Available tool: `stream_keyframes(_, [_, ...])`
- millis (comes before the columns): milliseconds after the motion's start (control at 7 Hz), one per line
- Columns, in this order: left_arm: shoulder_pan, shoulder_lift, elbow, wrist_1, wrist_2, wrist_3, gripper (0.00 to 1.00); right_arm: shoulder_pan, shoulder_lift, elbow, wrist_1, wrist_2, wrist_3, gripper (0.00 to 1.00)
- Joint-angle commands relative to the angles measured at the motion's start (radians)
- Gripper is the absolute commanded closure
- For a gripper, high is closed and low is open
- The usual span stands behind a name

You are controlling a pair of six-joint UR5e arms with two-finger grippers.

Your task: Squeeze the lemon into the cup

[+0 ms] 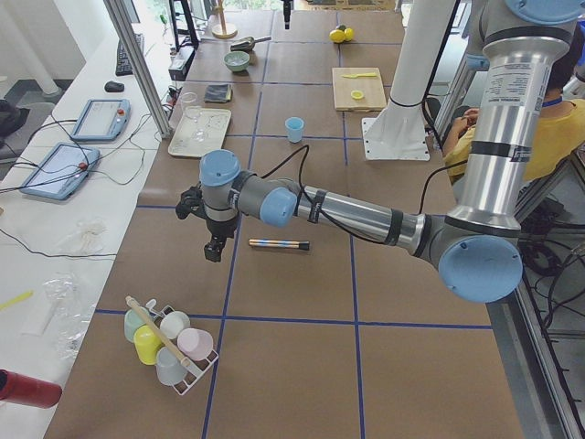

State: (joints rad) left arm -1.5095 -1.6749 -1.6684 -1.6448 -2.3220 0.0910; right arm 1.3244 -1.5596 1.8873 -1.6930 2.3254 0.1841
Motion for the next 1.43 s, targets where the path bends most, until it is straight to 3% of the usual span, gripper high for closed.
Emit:
stream_keyframes(0, [-0.072,0.014,0.015,0.095,-0.008,0.116,0.00,0.125,-0.002,-0.188,-0.020,0.024,-0.315,0.00])
stream_keyframes(286, [-0.171,0.040,0.091,0.106,-0.007,0.295,0.00,0.177,-0.060,-0.240,-0.017,0.048,-0.390,0.00])
stream_keyframes(571, [-0.178,0.031,0.102,0.185,-0.007,0.291,0.00,0.177,-0.079,-0.261,-0.019,0.066,-0.365,0.00])
stream_keyframes(857, [-0.173,0.040,0.091,0.188,-0.008,0.100,0.00,0.177,-0.067,-0.260,-0.014,0.065,-0.348,0.00])
stream_keyframes(1286, [-0.163,0.041,0.087,0.194,-0.023,0.048,0.00,0.177,-0.068,-0.255,0.018,0.062,-0.350,0.00])
